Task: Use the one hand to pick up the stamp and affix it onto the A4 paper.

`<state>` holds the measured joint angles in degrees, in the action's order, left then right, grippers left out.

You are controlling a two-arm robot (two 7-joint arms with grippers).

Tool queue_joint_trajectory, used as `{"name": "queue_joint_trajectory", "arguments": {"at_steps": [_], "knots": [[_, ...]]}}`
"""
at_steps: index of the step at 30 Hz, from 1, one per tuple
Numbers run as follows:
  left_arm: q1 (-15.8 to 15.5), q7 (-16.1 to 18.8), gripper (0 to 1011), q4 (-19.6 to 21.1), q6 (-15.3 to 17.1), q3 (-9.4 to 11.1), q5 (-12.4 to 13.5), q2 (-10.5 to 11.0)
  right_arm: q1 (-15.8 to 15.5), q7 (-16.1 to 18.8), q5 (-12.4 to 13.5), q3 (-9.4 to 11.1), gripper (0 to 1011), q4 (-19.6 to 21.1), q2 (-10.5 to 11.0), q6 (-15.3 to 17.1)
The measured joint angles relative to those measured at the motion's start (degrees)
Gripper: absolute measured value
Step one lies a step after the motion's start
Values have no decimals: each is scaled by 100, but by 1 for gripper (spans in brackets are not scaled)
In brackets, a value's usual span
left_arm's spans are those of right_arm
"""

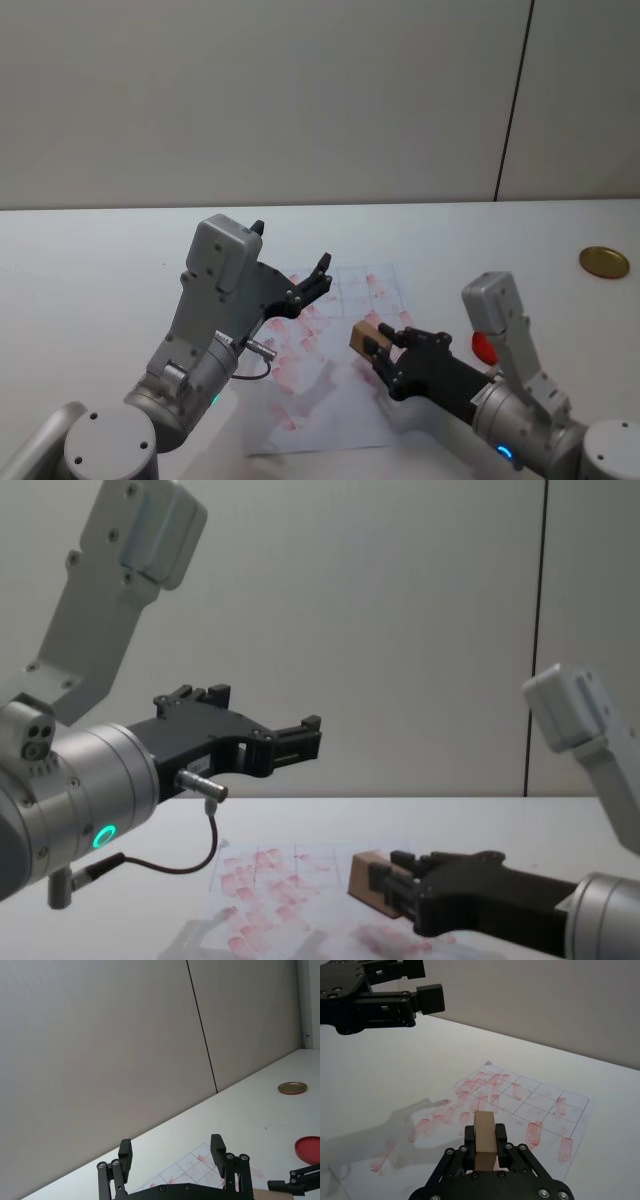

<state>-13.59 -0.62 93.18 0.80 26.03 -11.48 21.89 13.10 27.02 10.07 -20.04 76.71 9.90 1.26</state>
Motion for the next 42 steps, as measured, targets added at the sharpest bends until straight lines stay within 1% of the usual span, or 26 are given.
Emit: {"name": "queue_joint_trajectory", "arguments": {"at_steps": [11,20,42], "knots": [[0,0,993,0,0,0,0,0,2,65,-78,-90,228,-152,-43,-19],[0,0,993,0,0,0,0,0,3,69,-137,-119,228,-231,-44,-10],[0,0,993,0,0,0,0,0,85,188,-220,-147,227,-298,-39,211]]}}
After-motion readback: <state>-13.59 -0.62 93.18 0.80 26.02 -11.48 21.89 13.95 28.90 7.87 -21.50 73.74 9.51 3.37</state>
